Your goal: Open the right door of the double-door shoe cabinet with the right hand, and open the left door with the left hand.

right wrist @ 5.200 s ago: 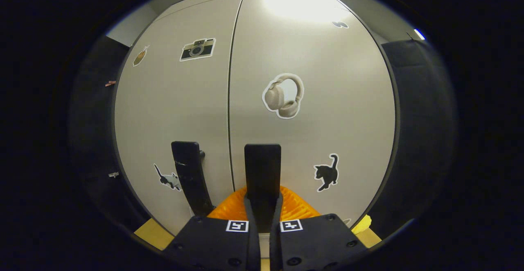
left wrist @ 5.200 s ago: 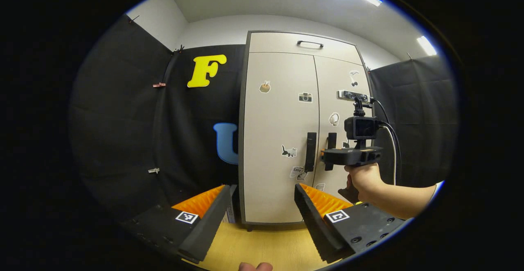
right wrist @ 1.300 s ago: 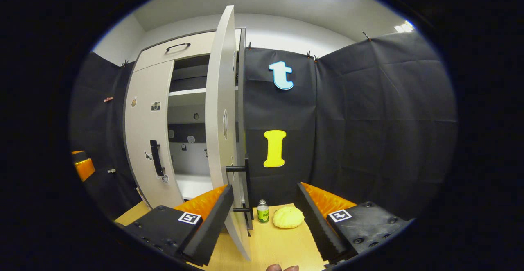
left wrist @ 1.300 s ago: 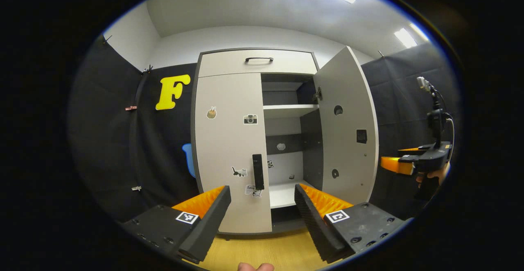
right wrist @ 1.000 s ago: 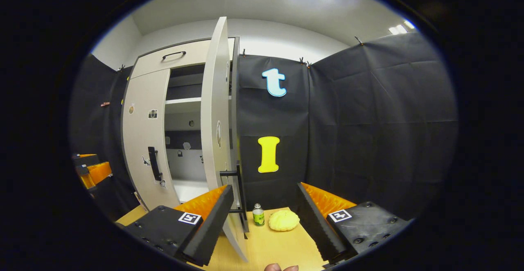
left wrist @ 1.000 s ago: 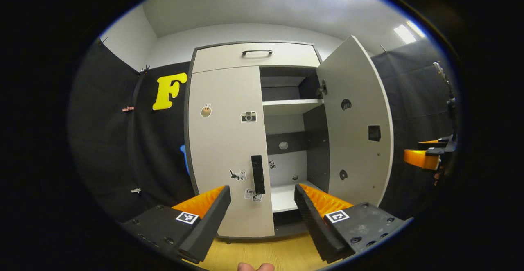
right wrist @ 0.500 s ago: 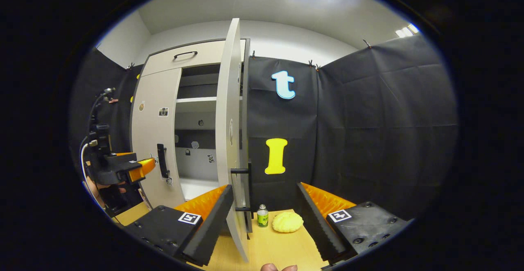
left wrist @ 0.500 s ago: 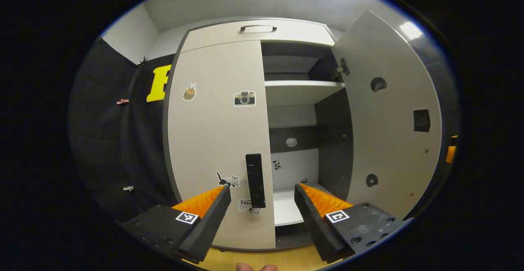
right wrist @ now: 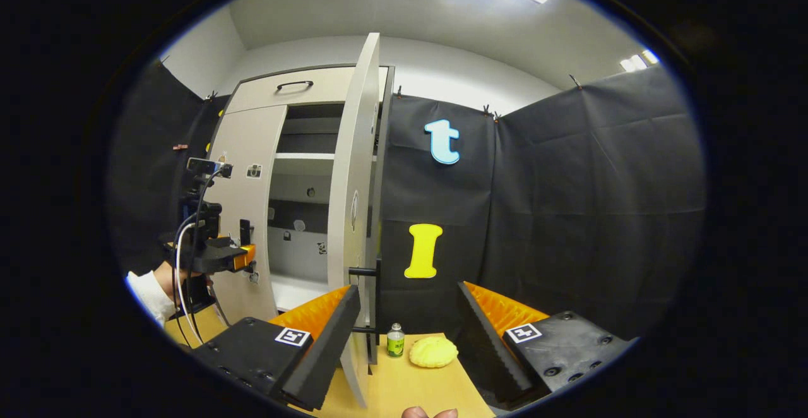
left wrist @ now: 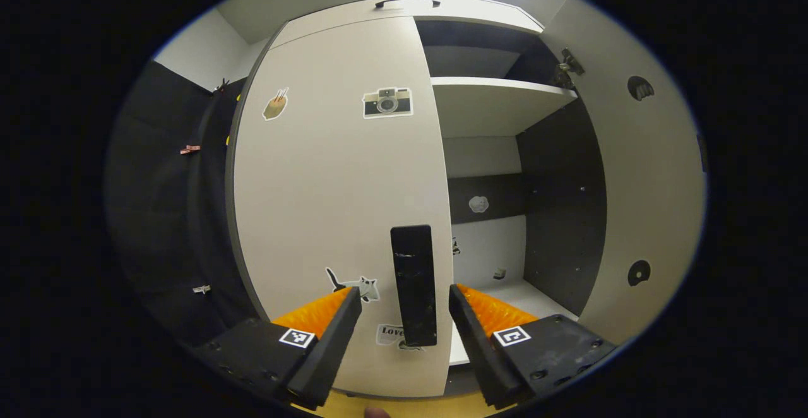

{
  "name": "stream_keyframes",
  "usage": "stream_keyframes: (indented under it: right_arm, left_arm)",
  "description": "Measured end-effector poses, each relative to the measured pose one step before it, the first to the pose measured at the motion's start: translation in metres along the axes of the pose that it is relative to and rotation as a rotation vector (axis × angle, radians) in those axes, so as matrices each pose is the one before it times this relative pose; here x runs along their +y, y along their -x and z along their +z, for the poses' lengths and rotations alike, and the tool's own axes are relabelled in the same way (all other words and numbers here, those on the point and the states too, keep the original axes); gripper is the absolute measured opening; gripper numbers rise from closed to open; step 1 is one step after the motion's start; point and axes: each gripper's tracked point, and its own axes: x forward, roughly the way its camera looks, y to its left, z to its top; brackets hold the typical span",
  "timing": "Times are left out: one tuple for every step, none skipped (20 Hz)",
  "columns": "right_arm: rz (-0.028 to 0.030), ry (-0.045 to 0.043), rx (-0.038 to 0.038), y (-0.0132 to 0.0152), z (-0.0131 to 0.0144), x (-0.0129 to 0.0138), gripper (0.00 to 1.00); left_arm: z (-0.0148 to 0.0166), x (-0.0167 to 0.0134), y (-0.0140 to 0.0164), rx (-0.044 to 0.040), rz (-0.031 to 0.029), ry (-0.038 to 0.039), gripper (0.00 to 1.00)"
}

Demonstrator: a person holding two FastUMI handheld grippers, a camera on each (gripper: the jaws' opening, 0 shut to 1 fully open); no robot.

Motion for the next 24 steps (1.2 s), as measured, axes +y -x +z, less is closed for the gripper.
stream_keyframes:
  right_arm:
    - [-0.00061,0.00402,-0.00321,0.00021,0.00064,-0.00172,0.96]
    - [-0.00003,0.00368,-0.00289,0.00009,0.00149,-0.00081,0.96]
    - [-0.00130,0.00119,-0.00337,-0.00031,0.00159,-0.00089,0.97]
    - [-0.00185,0.00138,-0.00356,0.00100,0.00036,-0.00170,0.98]
    - [-0.00223,0.00185,-0.00637,0.00158,0.00189,-0.00189,0.98]
    - [-0.00360,0.00424,-0.00414,0.00047,0.00140,-0.00180,0.98]
    - [-0.00375,0.00589,-0.00525,0.00209,0.00118,-0.00182,0.95]
    - [-0.00519,0.00557,-0.00211,0.00124,0.00067,-0.00208,0.95]
    - [-0.00575,0.00342,-0.00052,0.00176,-0.00019,-0.00312,0.98]
    - [-0.00444,0.00026,0.00111,0.00048,-0.00035,-0.00138,0.98]
    - [-0.00290,-0.00166,0.00751,0.00141,-0.00167,-0.00122,0.97]
    - [-0.00155,-0.00516,0.00617,0.00037,-0.00135,-0.00061,0.97]
    - [-0.00081,-0.00710,0.00183,0.00065,-0.00032,-0.00020,0.98]
    - [0.00130,-0.00816,0.00122,0.00068,0.00012,0.00065,0.98]
    - [0.00612,-0.01058,0.00069,0.00121,-0.00026,0.00224,0.98]
    - [0.01013,-0.00760,-0.00059,-0.00056,0.00055,0.00383,0.98]
    - [0.01275,-0.00640,-0.00763,0.00016,0.00180,0.00431,0.98]
    - [0.01981,-0.00287,-0.00570,-0.00009,0.00265,0.00601,0.98]
    - [0.02137,-0.00027,-0.00993,-0.00017,0.00111,0.00610,0.98]
    - [0.01020,-0.00191,-0.01335,-0.00236,0.00223,0.00271,0.98]
    - [-0.00540,-0.00111,-0.03108,-0.00172,0.00489,0.00022,0.98]
    - [-0.00930,0.00649,-0.05663,-0.00209,0.01026,0.00103,0.98]
    - [-0.02041,0.01542,-0.03165,-0.00181,0.00521,-0.00003,1.00]
    - [0.00142,0.01701,-0.00226,0.00009,0.00005,0.00428,0.98]
  left_arm:
    - [-0.00009,-0.00063,-0.00431,0.00090,0.00010,0.00656,0.82]
    - [-0.00055,-0.00020,-0.00438,0.00075,0.00093,0.00556,0.79]
    - [-0.00068,0.00082,-0.00324,0.00081,0.00610,0.00262,0.73]
    - [-0.00178,0.00031,-0.00409,0.00080,0.00036,0.00364,0.70]
    - [-0.00124,-0.00291,-0.00283,0.00243,-0.00876,0.00876,0.65]
    - [-0.00189,-0.00203,-0.00384,0.00687,-0.00910,0.01078,0.62]
    - [-0.00320,-0.00288,-0.00346,0.01657,-0.01287,0.01397,0.55]
    - [0.00097,-0.00316,0.00332,-0.00521,-0.00967,0.01253,0.51]
    - [-0.00031,-0.00022,-0.00339,0.00149,0.00523,0.00025,0.39]
    - [-0.00331,-0.00008,0.00207,0.01277,-0.00134,-0.01813,0.37]
    - [-0.00323,-0.00019,-0.00089,0.01264,-0.00102,-0.01919,0.36]
    - [0.00058,0.00068,-0.00124,0.00324,-0.00080,-0.00765,0.36]
    - [-0.00042,-0.00049,0.00050,0.01160,-0.00250,0.00893,0.35]
    - [-0.00124,-0.00027,0.00044,0.00712,-0.00466,0.01354,0.33]
    - [-0.00010,-0.00009,0.00142,0.00570,-0.00520,0.01262,0.29]
    - [-0.00041,0.00018,0.00083,0.00099,-0.00522,0.00657,0.27]
    - [0.00092,0.00013,0.00249,-0.00272,-0.00756,-0.00181,0.25]
    - [-0.00109,0.00054,0.00225,0.00112,-0.01346,0.00043,0.25]
    - [-0.00020,0.00066,0.00325,-0.00144,-0.01994,0.01025,0.24]
    - [-0.00108,0.00104,0.00439,0.00440,-0.01920,0.01621,0.23]
    - [-0.00046,0.00221,0.00422,0.00240,-0.01796,0.01493,0.23]
    - [-0.00039,0.00174,0.00252,0.00209,-0.01254,0.01018,0.22]
    - [-0.00026,0.00213,0.00088,0.00580,-0.00688,0.00167,0.22]
    - [0.00024,0.00129,0.00351,0.00433,-0.00394,-0.00306,0.22]
